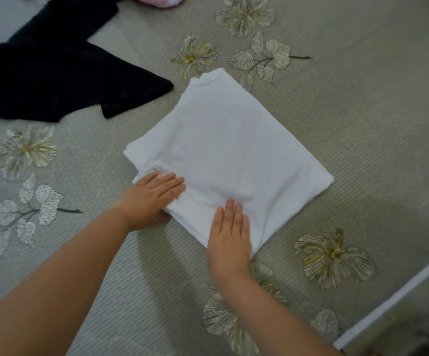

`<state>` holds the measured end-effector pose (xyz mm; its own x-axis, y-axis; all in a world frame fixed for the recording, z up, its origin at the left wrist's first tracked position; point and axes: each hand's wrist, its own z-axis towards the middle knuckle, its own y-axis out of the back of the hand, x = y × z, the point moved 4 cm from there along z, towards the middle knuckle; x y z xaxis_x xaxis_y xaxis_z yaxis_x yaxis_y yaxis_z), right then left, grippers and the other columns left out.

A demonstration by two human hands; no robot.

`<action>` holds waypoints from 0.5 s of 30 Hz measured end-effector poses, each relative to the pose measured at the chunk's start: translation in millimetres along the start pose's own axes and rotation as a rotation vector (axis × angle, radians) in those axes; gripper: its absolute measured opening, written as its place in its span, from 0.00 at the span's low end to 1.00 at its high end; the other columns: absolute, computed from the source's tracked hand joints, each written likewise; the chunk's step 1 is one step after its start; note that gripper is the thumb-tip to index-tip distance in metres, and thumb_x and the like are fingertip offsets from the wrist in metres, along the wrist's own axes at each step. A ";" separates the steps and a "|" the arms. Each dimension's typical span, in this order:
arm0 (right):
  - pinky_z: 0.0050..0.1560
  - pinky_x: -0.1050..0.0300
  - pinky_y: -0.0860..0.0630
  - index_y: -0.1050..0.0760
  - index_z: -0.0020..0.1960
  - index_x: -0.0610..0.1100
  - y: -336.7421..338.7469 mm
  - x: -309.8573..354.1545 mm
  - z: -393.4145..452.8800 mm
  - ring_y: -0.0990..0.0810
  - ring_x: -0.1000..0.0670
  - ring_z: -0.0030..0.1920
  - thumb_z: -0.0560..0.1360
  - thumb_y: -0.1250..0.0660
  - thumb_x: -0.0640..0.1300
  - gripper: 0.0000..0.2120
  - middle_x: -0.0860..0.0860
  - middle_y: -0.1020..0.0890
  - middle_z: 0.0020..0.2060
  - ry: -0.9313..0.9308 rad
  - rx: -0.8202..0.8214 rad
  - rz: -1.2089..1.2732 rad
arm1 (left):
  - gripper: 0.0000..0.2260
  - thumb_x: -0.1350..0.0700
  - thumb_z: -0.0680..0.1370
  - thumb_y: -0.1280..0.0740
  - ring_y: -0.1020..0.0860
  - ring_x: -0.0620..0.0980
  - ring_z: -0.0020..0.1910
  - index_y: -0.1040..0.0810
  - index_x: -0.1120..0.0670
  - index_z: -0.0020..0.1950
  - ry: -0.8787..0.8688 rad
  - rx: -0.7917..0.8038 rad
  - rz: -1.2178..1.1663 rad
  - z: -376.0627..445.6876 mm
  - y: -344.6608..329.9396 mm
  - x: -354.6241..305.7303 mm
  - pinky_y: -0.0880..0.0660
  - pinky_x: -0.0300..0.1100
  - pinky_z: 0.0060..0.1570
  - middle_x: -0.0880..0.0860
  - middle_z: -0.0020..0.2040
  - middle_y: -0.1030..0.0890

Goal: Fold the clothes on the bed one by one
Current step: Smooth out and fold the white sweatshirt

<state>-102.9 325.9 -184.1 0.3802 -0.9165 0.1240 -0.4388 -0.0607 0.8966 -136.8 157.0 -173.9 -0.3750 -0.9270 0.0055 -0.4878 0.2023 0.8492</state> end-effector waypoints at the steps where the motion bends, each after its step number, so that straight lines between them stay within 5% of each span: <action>1: 0.68 0.44 0.68 0.63 0.72 0.33 0.4 -14.7 -1.8 0.64 0.36 0.71 0.78 0.52 0.36 0.28 0.37 0.64 0.71 0.024 0.011 0.000 | 0.36 0.50 0.70 0.28 0.38 0.57 0.71 0.43 0.54 0.72 -0.027 -0.106 0.004 0.2 7.6 -10.1 0.46 0.49 0.71 0.53 0.73 0.42; 2: 0.70 0.46 0.66 0.63 0.72 0.32 3.4 -29.8 -3.7 0.65 0.36 0.72 0.78 0.50 0.35 0.29 0.37 0.63 0.72 0.061 0.039 0.018 | 0.36 0.53 0.63 0.22 0.28 0.61 0.64 0.31 0.58 0.67 -0.031 -0.212 0.014 2.7 13.0 -19.7 0.34 0.55 0.63 0.58 0.67 0.29; 4: 0.72 0.49 0.62 0.62 0.72 0.31 15.3 -59.8 -11.4 0.61 0.37 0.73 0.76 0.44 0.33 0.33 0.35 0.59 0.73 0.122 0.097 -0.022 | 0.27 0.58 0.58 0.21 0.20 0.62 0.52 0.21 0.63 0.55 0.035 -0.364 0.007 7.5 20.8 -40.7 0.26 0.62 0.46 0.60 0.55 0.19; 6: 0.71 0.50 0.41 0.45 0.69 0.26 38.6 -84.7 -18.1 0.40 0.35 0.71 0.65 0.31 0.32 0.37 0.30 0.40 0.69 0.155 -0.008 -0.062 | 0.15 0.62 0.67 0.34 0.19 0.61 0.48 0.19 0.63 0.52 0.086 -0.450 -0.009 12.2 30.8 -64.7 0.24 0.62 0.41 0.60 0.51 0.18; 8: 0.50 0.50 0.21 0.24 0.53 0.28 59.6 -110.6 -25.4 0.20 0.38 0.53 0.45 0.22 0.32 0.36 0.33 0.20 0.51 0.196 -0.132 -0.074 | 0.18 0.62 0.68 0.44 0.18 0.60 0.44 0.19 0.64 0.50 0.094 -0.491 -0.063 19.6 41.1 -88.9 0.23 0.59 0.37 0.61 0.48 0.17; 10: 0.41 0.50 0.19 0.20 0.46 0.30 80.8 -134.1 -31.1 0.17 0.40 0.46 0.39 0.22 0.32 0.34 0.36 0.17 0.45 0.216 -0.199 -0.119 | 0.17 0.65 0.68 0.45 0.17 0.60 0.41 0.19 0.66 0.47 0.101 -0.526 -0.110 26.0 57.5 -107.8 0.22 0.57 0.34 0.62 0.45 0.17; 15: 0.40 0.46 0.20 0.21 0.46 0.27 143.8 -188.4 -37.9 0.18 0.37 0.45 0.38 0.22 0.29 0.35 0.34 0.18 0.44 0.213 -0.262 -0.132 | 0.17 0.70 0.71 0.48 0.17 0.61 0.40 0.19 0.69 0.46 0.129 -0.679 -0.060 35.1 129.7 -136.9 0.22 0.56 0.34 0.65 0.44 0.18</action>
<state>-206.7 504.9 -62.4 0.5929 -0.8029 0.0615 -0.1617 -0.0439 0.9859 -176.4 321.2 -83.1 -0.2457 -0.9690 -0.0252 0.1125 -0.0544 0.9922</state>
